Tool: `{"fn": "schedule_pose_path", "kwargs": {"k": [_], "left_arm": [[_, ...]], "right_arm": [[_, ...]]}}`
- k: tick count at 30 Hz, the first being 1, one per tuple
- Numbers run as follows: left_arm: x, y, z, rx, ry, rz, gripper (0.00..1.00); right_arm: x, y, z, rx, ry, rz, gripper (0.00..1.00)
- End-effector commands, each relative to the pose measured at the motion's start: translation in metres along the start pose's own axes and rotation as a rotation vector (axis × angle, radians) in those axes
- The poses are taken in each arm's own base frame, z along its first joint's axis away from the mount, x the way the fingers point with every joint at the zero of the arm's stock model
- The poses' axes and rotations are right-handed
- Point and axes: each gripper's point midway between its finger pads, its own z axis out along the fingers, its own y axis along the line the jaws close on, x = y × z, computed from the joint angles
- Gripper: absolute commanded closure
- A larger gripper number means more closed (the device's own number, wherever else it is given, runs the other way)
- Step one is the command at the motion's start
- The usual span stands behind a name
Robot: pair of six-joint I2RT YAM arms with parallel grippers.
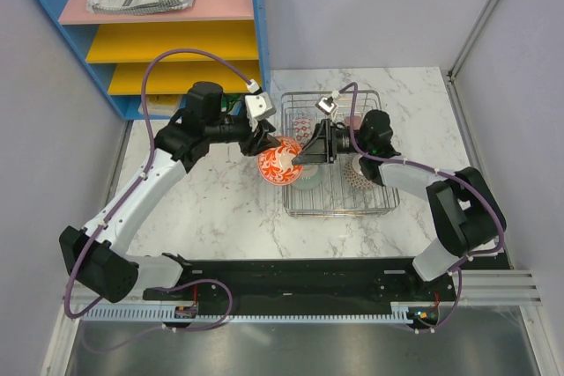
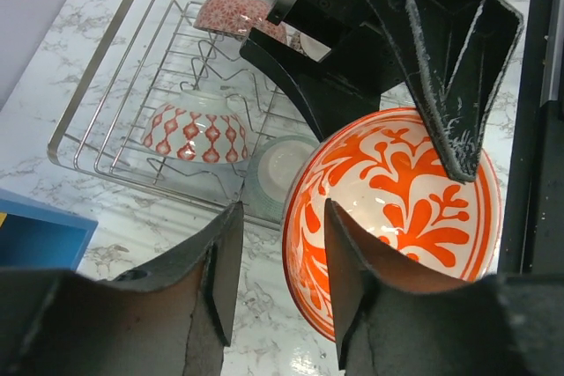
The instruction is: Load the bowls into the dish rack
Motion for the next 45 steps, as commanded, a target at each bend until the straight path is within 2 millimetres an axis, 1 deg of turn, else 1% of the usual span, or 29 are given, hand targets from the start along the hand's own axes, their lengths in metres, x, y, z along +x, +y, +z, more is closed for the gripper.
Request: {"fn": "schedule_pose_path", "kwargs": {"k": [1,5,6,8,11,12,16,17,19,20,22,23,24,25,26,27,28,29,30,31,32,33,34,36,37,38,40,41,45], "left_arm": [[-0.02,0.006,-0.001,-0.018,-0.048,0.063,0.47],[-0.022,0.006,-0.002,-0.016,-0.051,0.065,0.42],[-0.022,0.005,-0.002,-0.014,-0.053,0.068,0.35],[-0.022,0.007,-0.003,-0.021,-0.051,0.067,0.33],[-0.021,0.011,-0.004,-0.047,-0.041,0.062,0.15],[-0.021,0.013,-0.004,-0.058,-0.039,0.062,0.01],[-0.017,0.026,-0.011,-0.123,-0.029,0.045,0.0],[-0.016,0.034,-0.017,-0.149,-0.033,0.032,0.0],[-0.014,0.041,-0.025,-0.177,-0.04,0.002,0.0],[-0.01,0.053,-0.035,-0.216,-0.041,-0.018,0.0],[-0.004,0.062,-0.044,-0.244,-0.048,-0.067,0.0],[0.003,0.075,-0.054,-0.285,-0.039,-0.096,0.0],[0.01,0.079,-0.058,-0.301,-0.032,-0.119,0.0],[0.018,0.086,-0.067,-0.319,-0.032,-0.148,0.0],[0.022,0.087,-0.071,-0.326,-0.031,-0.159,0.0],[0.032,0.088,-0.072,-0.335,-0.015,-0.177,0.0],[0.04,0.092,-0.077,-0.361,-0.001,-0.185,0.0],[0.042,0.09,-0.08,-0.367,0.002,-0.184,0.0],[0.054,0.088,-0.079,-0.372,0.022,-0.201,0.0],[0.061,0.09,-0.082,-0.396,0.036,-0.208,0.0],[0.066,0.09,-0.083,-0.403,0.045,-0.218,0.0],[0.075,0.088,-0.084,-0.41,0.06,-0.23,0.0],[0.08,0.089,-0.087,-0.419,0.064,-0.239,0.0],[0.09,0.087,-0.088,-0.424,0.075,-0.26,0.0],[0.095,0.089,-0.092,-0.441,0.082,-0.275,0.0],[0.097,0.09,-0.094,-0.447,0.084,-0.279,0.0],[0.105,0.094,-0.099,-0.485,0.098,-0.305,0.0],[0.107,0.095,-0.101,-0.499,0.104,-0.317,0.0],[0.117,0.098,-0.108,-0.532,0.112,-0.364,0.0]], "right_arm": [[-0.005,-0.007,-0.001,0.044,-0.016,-0.074,1.0],[-0.007,-0.013,-0.003,0.068,-0.024,-0.059,1.0],[-0.007,-0.014,-0.003,0.073,-0.024,-0.073,1.0],[-0.007,-0.018,-0.004,0.089,-0.024,-0.062,1.0],[-0.007,-0.022,-0.005,0.105,-0.027,-0.066,1.0],[-0.008,-0.023,-0.006,0.11,-0.027,-0.074,1.0],[-0.009,-0.027,-0.01,0.143,-0.029,-0.075,1.0],[-0.011,-0.028,-0.011,0.153,-0.033,-0.087,1.0],[-0.011,-0.03,-0.015,0.181,-0.031,-0.1,1.0],[-0.014,-0.029,-0.016,0.189,-0.032,-0.113,1.0],[-0.015,-0.031,-0.021,0.233,-0.034,-0.106,1.0],[-0.018,-0.031,-0.022,0.246,-0.03,-0.159,1.0],[-0.022,-0.033,-0.024,0.277,-0.036,-0.184,1.0],[-0.017,-0.035,-0.029,0.309,-0.021,-0.161,1.0],[-0.021,-0.033,-0.03,0.321,-0.017,-0.219,1.0],[-0.026,-0.036,-0.033,0.36,-0.03,-0.241,1.0],[-0.022,-0.036,-0.039,0.397,-0.019,-0.224,1.0],[-0.028,-0.033,-0.042,0.429,-0.018,-0.259,1.0],[-0.029,-0.035,-0.046,0.461,0.002,-0.319,1.0],[-0.027,-0.04,-0.054,0.528,0.011,-0.313,1.0],[-0.033,-0.037,-0.057,0.562,0.012,-0.344,1.0],[-0.034,-0.04,-0.062,0.595,0.032,-0.398,1.0],[-0.031,-0.045,-0.073,0.67,0.047,-0.397,1.0],[-0.038,-0.043,-0.082,0.735,0.066,-0.457,1.0],[-0.032,-0.045,-0.09,0.766,0.119,-0.499,1.0],[-0.039,-0.046,-0.097,0.818,0.128,-0.536,1.0],[-0.033,-0.046,-0.11,0.864,0.199,-0.595,1.0],[-0.037,-0.046,-0.116,0.9,0.211,-0.62,1.0],[-0.035,-0.043,-0.135,0.971,0.297,-0.72,1.0]]}}
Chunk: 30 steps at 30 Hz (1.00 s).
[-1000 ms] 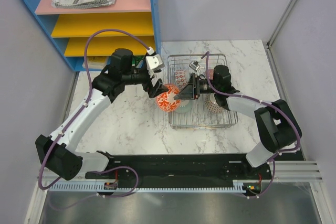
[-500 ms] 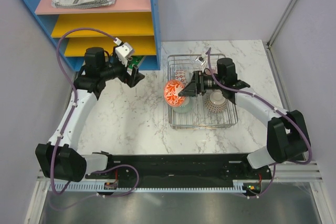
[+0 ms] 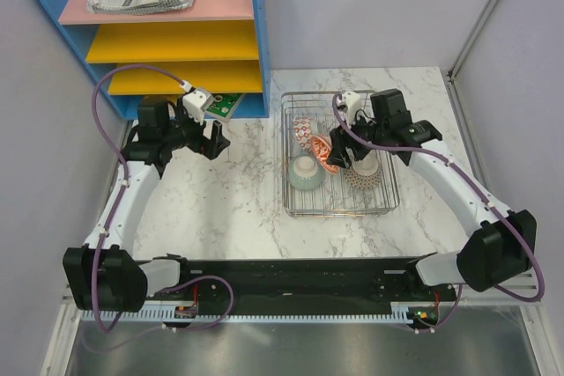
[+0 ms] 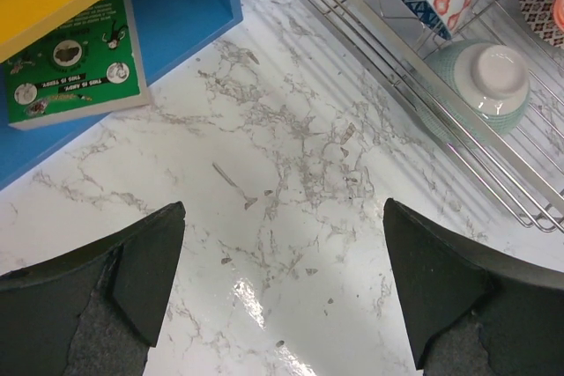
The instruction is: Load the bowls into the dish rack
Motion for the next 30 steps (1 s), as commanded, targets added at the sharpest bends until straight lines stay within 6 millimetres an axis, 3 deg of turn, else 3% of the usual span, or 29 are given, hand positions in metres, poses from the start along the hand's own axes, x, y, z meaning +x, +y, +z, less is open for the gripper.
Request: {"fn": "schedule_pose_path", "kwargs": {"k": [1,7,8,14,26,30], "left_arm": [[-0.005,0.009,-0.011,-0.06,-0.03,-0.054,0.0],[0.001,0.015,-0.015,-0.11,-0.024,-0.088,0.0],[0.004,0.024,-0.019,-0.136,-0.023,-0.101,0.0],[0.005,0.027,-0.022,-0.141,-0.027,-0.117,0.0],[0.01,0.032,-0.026,-0.16,-0.028,-0.129,0.0],[0.011,0.033,-0.026,-0.163,-0.028,-0.129,0.0]], "right_arm": [[-0.009,-0.016,-0.034,0.123,0.029,-0.241,1.0],[-0.005,-0.013,-0.045,0.111,0.091,-0.349,1.0],[-0.003,-0.014,-0.046,0.107,0.107,-0.382,1.0],[0.013,-0.012,-0.047,0.098,0.208,-0.488,1.0],[0.031,-0.008,-0.026,0.162,0.299,-0.703,1.0],[0.033,-0.007,-0.016,0.181,0.308,-0.64,1.0]]}}
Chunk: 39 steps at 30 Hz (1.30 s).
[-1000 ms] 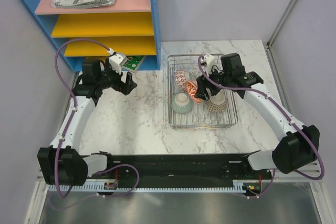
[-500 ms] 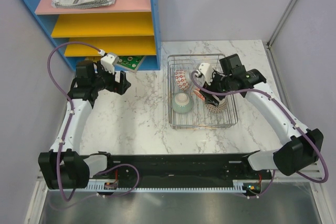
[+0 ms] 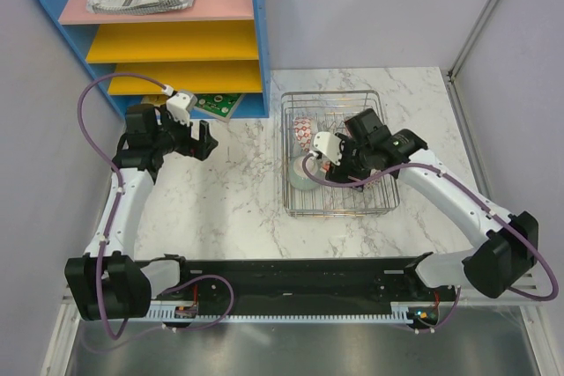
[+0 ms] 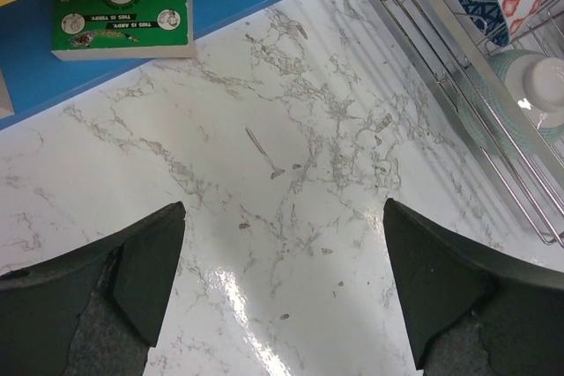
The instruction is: Load the bowls into the dish rack
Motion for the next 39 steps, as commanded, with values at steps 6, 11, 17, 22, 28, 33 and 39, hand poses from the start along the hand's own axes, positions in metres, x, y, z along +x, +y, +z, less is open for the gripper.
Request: {"fn": "schedule_pose_path", "kwargs": {"k": [6,11,17,22,28,33,39], "left_arm": [[-0.01,0.003,-0.005,-0.026,-0.044,-0.006,0.0],[-0.01,0.003,-0.005,-0.026,-0.044,-0.006,0.0],[-0.011,0.004,-0.007,-0.032,-0.05,-0.001,0.0],[-0.012,0.004,-0.008,-0.034,-0.052,0.004,0.0],[-0.009,0.004,-0.005,-0.034,-0.045,0.0,0.0],[-0.013,0.004,-0.009,-0.041,-0.059,0.008,0.0],[-0.012,0.004,-0.009,-0.042,-0.057,0.007,0.0]], "right_arm": [[-0.031,-0.014,-0.001,0.124,-0.018,0.159,1.0],[-0.031,-0.012,0.007,0.194,0.062,0.228,1.0],[-0.022,-0.015,0.018,0.284,0.164,0.264,1.0],[-0.012,-0.013,0.025,0.29,0.221,0.268,1.0],[-0.001,-0.007,0.032,0.274,0.273,0.26,1.0],[0.004,0.001,0.039,0.232,0.305,0.237,1.0],[0.012,0.006,0.05,0.219,0.348,0.229,1.0]]}}
